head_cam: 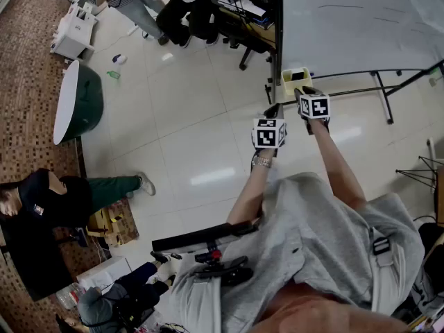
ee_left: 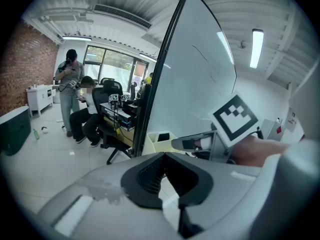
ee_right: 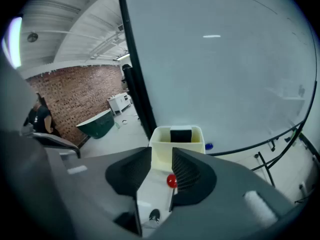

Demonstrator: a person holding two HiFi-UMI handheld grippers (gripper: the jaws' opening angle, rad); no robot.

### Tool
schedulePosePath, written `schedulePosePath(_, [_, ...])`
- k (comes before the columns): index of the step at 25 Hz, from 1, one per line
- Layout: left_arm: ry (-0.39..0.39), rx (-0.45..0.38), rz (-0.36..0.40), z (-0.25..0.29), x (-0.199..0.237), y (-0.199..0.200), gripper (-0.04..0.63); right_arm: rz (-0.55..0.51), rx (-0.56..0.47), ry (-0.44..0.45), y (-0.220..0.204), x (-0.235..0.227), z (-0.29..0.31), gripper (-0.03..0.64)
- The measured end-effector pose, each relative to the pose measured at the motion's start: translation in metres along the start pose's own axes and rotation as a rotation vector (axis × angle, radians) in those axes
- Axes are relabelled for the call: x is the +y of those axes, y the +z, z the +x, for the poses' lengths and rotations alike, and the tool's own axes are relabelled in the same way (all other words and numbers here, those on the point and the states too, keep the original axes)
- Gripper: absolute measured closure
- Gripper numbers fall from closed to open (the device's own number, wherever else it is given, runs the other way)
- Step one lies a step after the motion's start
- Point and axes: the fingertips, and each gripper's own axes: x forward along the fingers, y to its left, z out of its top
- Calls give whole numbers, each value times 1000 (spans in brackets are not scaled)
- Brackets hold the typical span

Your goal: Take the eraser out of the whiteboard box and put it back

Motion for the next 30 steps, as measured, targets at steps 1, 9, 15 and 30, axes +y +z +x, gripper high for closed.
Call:
schedulePosePath(1, [-6,8,8,4,7,7,592,2,12,-19,7,-4,13,487])
schedulePosePath(9, [-47,110,48,38,47,21,591,11,84,-116,36,-25,70,399])
schedulePosePath(15, [-46,81,47,51,54,47,591,8,116,-136,33,-31,65,391])
schedulePosePath(30, [-40,64,45,63,49,58,592,54,132,-11,24,-4,101,342])
